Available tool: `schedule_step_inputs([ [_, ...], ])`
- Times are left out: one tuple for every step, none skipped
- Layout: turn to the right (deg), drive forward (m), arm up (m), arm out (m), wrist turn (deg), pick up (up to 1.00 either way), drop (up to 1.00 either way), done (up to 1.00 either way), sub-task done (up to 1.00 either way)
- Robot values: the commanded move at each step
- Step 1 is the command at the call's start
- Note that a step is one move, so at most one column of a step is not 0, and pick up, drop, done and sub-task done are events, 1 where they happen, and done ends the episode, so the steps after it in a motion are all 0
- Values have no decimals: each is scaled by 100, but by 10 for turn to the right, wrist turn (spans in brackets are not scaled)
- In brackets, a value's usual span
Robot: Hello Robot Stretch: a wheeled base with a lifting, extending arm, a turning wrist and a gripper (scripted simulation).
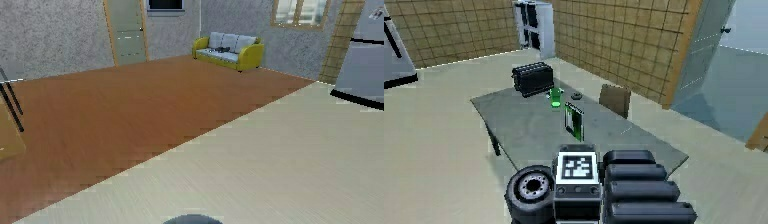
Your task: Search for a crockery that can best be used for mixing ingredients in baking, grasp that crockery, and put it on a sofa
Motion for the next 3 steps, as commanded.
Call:
schedule_step_inputs([
  [0,30,0,0,0,0,0,0,0],
  [0,100,0,0,0,0,0,0,0],
  [30,0,0,0,0,0,0,0,0],
])
